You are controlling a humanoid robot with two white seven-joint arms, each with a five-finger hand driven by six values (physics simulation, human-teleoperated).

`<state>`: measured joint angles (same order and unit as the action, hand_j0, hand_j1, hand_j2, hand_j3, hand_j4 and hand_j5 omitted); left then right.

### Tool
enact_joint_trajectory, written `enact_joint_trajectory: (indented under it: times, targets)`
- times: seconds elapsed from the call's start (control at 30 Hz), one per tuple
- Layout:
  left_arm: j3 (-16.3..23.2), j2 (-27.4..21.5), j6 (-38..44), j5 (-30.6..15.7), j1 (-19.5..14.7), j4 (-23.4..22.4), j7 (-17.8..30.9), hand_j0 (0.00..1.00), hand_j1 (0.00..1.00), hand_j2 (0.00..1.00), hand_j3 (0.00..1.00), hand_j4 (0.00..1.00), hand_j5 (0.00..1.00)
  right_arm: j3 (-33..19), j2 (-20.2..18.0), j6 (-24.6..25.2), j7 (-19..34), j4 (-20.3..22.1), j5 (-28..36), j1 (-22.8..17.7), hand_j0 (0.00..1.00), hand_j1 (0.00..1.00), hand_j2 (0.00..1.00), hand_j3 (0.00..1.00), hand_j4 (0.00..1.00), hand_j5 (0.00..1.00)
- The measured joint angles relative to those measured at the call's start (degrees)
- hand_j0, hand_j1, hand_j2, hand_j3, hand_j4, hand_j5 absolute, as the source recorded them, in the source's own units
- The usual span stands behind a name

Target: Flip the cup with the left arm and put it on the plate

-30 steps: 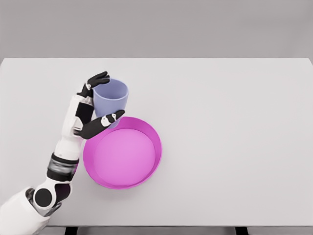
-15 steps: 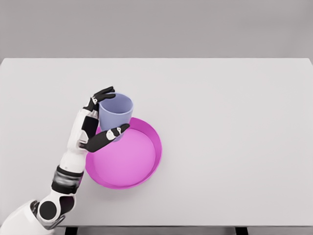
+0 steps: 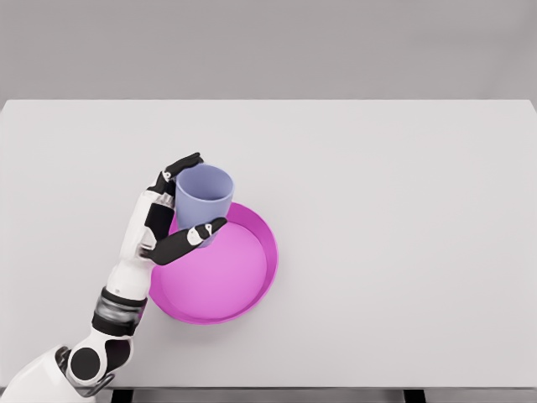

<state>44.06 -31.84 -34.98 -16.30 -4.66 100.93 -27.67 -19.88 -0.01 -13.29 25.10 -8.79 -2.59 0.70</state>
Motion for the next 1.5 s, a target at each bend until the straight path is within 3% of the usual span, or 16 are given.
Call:
enact_joint_trajectory:
  times: [0.73,0.83,1.03,1.4,1.5]
  targets:
    - [-0.04,-0.66,0.00,0.01,1.32,0.04,-0.11,0.86,0.86,0.86,0.86,0.86,0.86,0.00,0.00,0.00,0.00,0.00,-0.01,0.00,1.00,1.00,1.00,1.00,1.00,1.00]
    - [-0.30,-0.84,0.00,0.03,1.32,0.05,-0.15,0.93,0.93,0.93,0.93,0.93,0.93,-0.01,0.00,0.00,-0.01,0.00,0.00,0.00,1.00,1.00,1.00,1.00,1.00,1.00]
    - [-0.84,-1.21,0.00,-0.02,1.06,0.08,-0.23,0.96,0.96,0.96,0.96,0.96,0.96,-0.02,0.00,0.00,0.00,0.00,0.00,0.00,1.00,1.00,1.00,1.00,1.00,1.00]
    - [-3.53,-7.31,0.00,-4.73,-1.32,0.12,-0.27,1.00,1.00,1.00,1.00,1.00,1.00,0.00,0.00,0.01,0.01,0.00,0.00,0.00,1.00,1.00,1.00,1.00,1.00,1.00]
    - [-4.09,-11.05,0.02,-5.41,-3.16,0.12,-0.24,1.00,1.00,1.00,1.00,1.00,1.00,0.00,0.00,-0.01,0.00,0.00,0.00,0.00,1.00,1.00,1.00,1.00,1.00,1.00]
